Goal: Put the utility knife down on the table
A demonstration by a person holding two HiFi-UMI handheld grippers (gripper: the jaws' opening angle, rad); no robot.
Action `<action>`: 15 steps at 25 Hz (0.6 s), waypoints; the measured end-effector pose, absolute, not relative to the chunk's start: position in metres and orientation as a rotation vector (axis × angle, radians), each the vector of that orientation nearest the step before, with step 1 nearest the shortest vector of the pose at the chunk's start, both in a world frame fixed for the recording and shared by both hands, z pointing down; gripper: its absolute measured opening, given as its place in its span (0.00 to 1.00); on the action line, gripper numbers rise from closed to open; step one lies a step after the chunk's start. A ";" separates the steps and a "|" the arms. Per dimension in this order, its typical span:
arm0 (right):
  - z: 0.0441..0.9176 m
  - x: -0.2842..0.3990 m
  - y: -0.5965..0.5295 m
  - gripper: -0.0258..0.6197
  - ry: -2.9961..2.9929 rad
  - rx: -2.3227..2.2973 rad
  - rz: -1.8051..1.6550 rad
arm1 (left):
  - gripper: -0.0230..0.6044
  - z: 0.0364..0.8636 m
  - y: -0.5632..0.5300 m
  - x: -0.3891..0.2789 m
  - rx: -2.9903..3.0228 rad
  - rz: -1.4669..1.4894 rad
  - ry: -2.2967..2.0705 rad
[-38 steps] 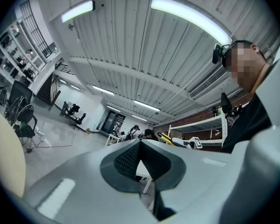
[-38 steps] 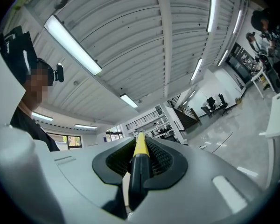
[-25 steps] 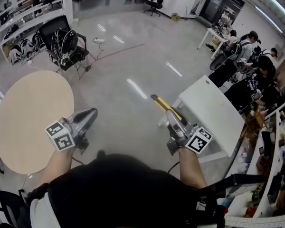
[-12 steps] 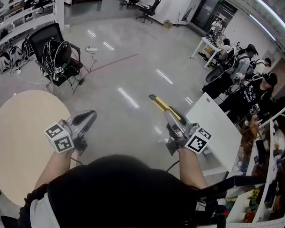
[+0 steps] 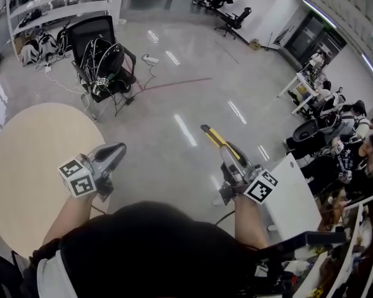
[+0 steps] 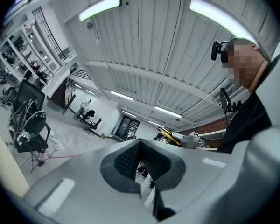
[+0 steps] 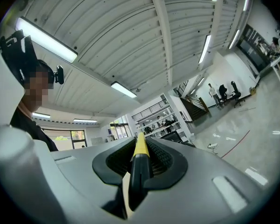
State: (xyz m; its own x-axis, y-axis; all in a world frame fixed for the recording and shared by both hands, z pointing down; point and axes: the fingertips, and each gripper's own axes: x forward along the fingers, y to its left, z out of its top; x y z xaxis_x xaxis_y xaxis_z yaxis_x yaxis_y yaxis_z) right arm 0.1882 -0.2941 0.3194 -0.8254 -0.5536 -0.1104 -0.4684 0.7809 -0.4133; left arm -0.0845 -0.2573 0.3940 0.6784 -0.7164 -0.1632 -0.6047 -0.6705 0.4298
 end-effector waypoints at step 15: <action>0.324 0.129 -0.473 0.17 2.882 -0.168 -0.668 | 0.04 0.378 -0.302 -0.138 2.263 -0.488 -1.742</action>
